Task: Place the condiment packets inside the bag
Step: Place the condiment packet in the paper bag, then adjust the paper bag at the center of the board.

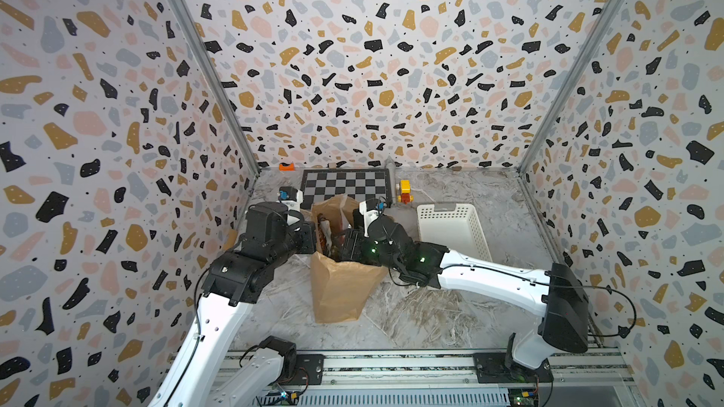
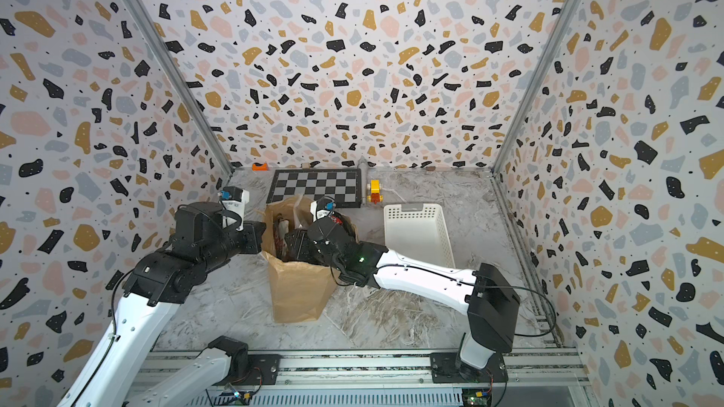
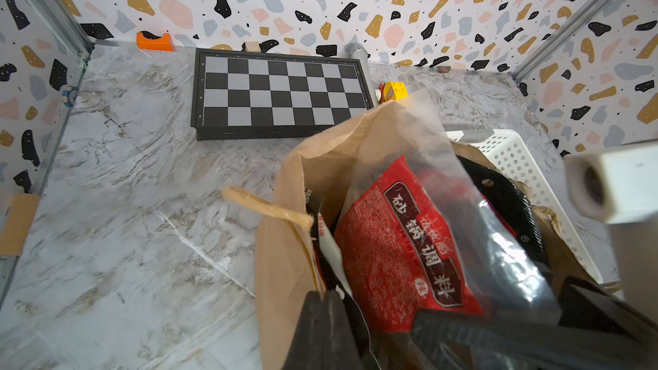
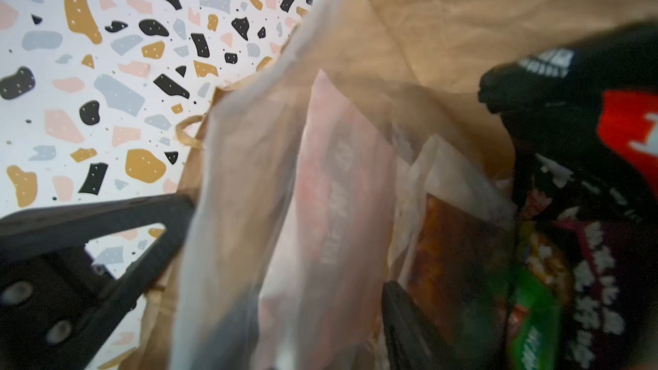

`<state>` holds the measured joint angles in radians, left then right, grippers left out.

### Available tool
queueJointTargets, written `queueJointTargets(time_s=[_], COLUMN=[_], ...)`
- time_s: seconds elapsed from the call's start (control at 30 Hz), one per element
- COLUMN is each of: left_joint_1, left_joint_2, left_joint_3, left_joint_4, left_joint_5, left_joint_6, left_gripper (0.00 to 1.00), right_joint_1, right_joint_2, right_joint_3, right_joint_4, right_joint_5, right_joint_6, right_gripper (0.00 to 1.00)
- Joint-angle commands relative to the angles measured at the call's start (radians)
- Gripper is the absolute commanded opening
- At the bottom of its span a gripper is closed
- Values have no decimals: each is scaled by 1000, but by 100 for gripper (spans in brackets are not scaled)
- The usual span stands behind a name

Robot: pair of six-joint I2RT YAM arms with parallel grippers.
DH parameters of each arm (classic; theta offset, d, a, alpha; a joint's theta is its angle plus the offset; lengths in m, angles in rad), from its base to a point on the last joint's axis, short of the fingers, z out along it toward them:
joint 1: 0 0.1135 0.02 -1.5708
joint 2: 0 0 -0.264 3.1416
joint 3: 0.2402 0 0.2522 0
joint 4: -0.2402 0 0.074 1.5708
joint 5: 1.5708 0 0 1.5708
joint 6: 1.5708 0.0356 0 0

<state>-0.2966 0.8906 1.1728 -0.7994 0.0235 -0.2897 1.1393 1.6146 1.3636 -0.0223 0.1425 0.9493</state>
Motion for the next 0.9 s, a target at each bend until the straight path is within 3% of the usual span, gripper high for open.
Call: queueJointTargets(time_s=[0.0, 0.2, 0.43, 0.63, 0.77, 0.87], left_joint_1=[1, 1, 1, 1, 1, 1], left_joint_2=[0, -3, -2, 6, 8, 6], left_joint_3=[-6, -4, -1, -1, 3, 7], left_joint_4=[57, 55, 55, 60, 53, 48], left_joint_5=[-16, -21, -19, 1, 3, 1], left_joint_6=[17, 20, 27, 23, 29, 32], left_gripper=[0, 0, 0, 0, 0, 0], right_joint_1=[5, -43, -233, -261, -266, -275], right_joint_2=[-107, -296, -320, -211, -167, -163], right_joint_3=[67, -15, -23, 25, 41, 38], right_joint_4=[-184, -365, -549, -573, -573, -574], right_joint_5=[100, 270, 79, -89, -116, -102], right_joint_6=[-210, -335, -399, -424, -420, -406], right_gripper=[72, 81, 71, 66, 54, 33])
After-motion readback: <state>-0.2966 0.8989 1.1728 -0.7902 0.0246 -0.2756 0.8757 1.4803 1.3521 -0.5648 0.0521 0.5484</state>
